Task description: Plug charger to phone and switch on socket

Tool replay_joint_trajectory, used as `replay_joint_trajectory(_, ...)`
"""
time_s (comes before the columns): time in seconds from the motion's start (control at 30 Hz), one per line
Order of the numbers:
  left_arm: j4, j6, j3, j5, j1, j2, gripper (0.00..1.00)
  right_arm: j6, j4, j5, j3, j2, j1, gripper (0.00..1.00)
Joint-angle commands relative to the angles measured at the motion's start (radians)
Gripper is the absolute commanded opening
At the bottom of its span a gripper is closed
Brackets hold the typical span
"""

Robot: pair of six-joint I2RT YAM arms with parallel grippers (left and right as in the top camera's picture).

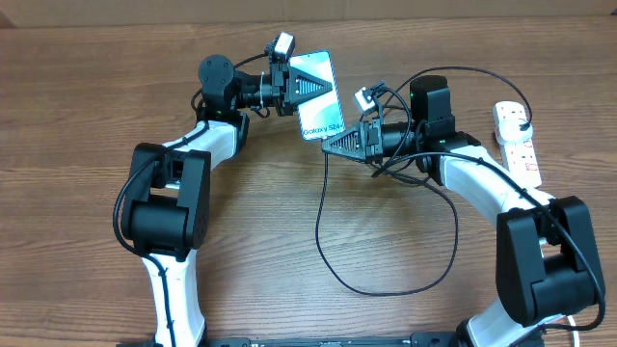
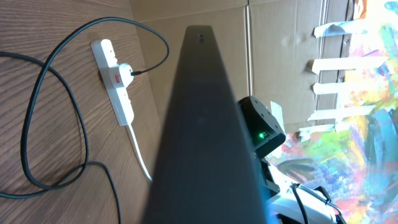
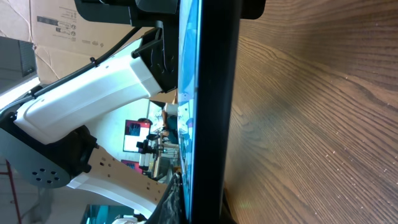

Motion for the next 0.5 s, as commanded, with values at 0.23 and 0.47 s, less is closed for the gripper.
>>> replay_joint_trajectory(0.23,0.011,-0.005,-0.033,0.206,-0.139,-0.012,0.04,0.091,0.041,0.224,0.041,0.004,-0.036,0.04)
replay_joint_trajectory(0.47,0.011,0.021,-0.078,0.206,-0.139,-0.012,0.04,0.123,0.037,0.221,0.041,0.004,-0.057,0.04)
